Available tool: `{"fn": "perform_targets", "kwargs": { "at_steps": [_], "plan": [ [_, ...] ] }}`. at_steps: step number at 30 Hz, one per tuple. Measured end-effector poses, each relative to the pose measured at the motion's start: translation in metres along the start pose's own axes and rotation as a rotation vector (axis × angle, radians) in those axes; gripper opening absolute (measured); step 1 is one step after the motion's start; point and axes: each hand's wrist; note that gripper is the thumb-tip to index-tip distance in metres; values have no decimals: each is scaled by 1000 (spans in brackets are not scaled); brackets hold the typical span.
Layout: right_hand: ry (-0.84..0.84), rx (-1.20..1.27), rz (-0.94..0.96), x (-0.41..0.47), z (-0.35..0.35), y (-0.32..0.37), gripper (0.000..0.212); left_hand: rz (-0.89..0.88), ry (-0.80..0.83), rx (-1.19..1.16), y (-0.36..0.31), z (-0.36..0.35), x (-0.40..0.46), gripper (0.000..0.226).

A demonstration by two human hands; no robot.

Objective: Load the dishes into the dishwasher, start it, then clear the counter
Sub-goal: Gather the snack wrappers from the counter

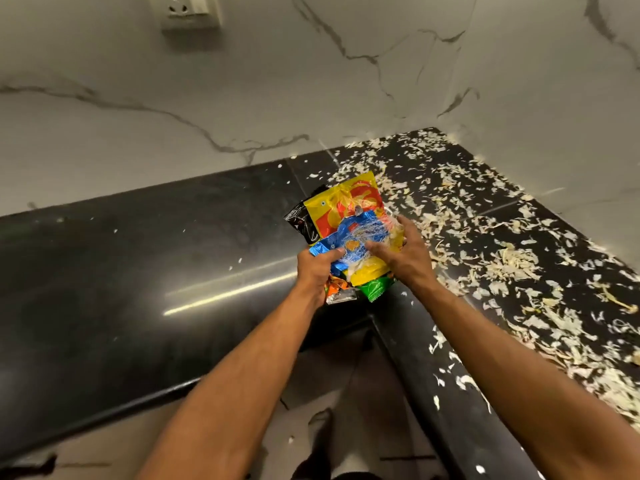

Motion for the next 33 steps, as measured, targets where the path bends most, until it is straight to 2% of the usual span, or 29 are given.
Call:
{"fn": "perform_targets", "kwargs": {
  "at_steps": [2, 6, 8, 13, 20, 27, 33],
  "plan": [
    [59, 169, -79, -17, -8, 1, 75, -7, -34, -21, 7, 13, -23, 28],
    [195, 270, -135, -54, -25, -1, 36, -2, -77, -25, 22, 40, -62, 26],
    [222, 341, -157, -73, -36, 0, 27, 3, -106, -41, 32, 57, -76, 30],
    [309, 398, -215, -113, -71, 2, 22, 8, -191, -42, 51, 105, -111, 26],
    [409, 403, -256, -179, -133, -3, 29, 18, -292, -88, 80, 182, -169, 24],
    [457, 347, -337, -266, -198, -29, 42, 119, -368, -142, 136, 263, -235, 13],
    [553, 247, -429, -326, -248, -55, 41, 213, -476, -155, 180, 319, -287, 15]
  ]
}}
Point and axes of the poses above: each hand's wrist, its own x-axis towards the middle knuckle, its own z-axis out of the back of the hand, y = z × x, and after that the axes turned 13 degrees about x, right-handed
